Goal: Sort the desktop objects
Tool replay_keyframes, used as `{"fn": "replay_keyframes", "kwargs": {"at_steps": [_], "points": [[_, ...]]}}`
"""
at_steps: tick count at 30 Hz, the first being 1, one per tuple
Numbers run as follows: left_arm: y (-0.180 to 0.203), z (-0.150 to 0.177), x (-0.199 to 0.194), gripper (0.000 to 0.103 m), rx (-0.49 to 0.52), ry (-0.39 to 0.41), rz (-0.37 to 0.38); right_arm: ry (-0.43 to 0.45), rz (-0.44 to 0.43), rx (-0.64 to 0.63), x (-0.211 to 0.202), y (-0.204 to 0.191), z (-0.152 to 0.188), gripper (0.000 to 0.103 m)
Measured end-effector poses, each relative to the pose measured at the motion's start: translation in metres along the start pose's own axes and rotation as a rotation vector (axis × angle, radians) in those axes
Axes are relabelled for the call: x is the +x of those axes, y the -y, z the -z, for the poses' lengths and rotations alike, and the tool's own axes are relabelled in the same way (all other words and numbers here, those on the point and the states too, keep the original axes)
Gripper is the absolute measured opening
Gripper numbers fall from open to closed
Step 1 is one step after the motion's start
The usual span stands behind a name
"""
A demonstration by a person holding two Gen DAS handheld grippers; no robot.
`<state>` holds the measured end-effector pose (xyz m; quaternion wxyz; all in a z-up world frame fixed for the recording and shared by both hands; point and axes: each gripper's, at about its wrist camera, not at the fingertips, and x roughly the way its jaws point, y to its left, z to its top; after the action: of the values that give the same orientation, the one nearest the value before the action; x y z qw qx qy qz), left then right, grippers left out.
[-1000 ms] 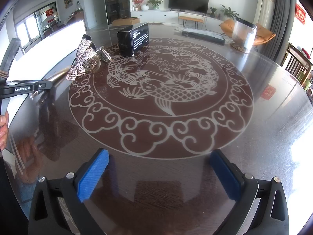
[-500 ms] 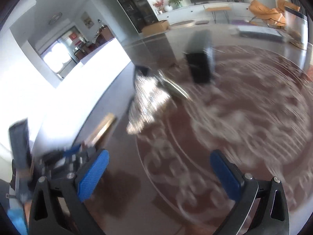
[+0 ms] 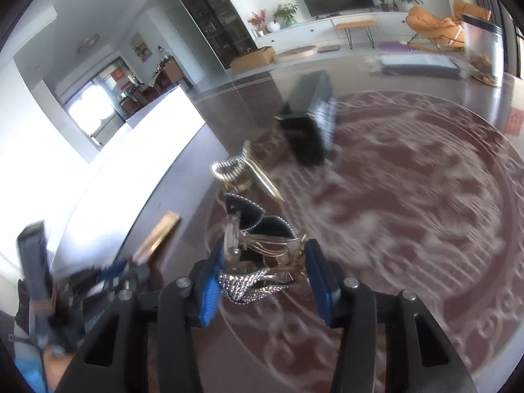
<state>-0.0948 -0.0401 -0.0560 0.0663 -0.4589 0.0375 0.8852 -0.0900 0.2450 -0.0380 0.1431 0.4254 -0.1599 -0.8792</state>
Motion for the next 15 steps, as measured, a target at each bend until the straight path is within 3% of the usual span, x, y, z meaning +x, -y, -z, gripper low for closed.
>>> {"fn": "replay_keyframes", "kwargs": {"at_steps": [1, 3, 8, 15], "points": [[0.001, 0.001, -0.001, 0.030, 0.004, 0.000, -0.001, -0.005, 0.013, -0.002, -0.011, 0.007, 0.009, 0.054], [0.002, -0.001, 0.000, 0.030, 0.009, -0.001, -0.004, -0.024, 0.042, -0.025, -0.033, 0.018, 0.035, 0.071], [0.001, -0.001, 0.000, 0.030, 0.006, 0.000, -0.004, -0.031, 0.079, -0.088, -0.074, 0.029, 0.076, 0.073], [0.002, 0.001, -0.001, 0.030, 0.014, 0.000, -0.005, -0.027, 0.110, -0.118, -0.076, 0.022, 0.068, 0.090]]}}
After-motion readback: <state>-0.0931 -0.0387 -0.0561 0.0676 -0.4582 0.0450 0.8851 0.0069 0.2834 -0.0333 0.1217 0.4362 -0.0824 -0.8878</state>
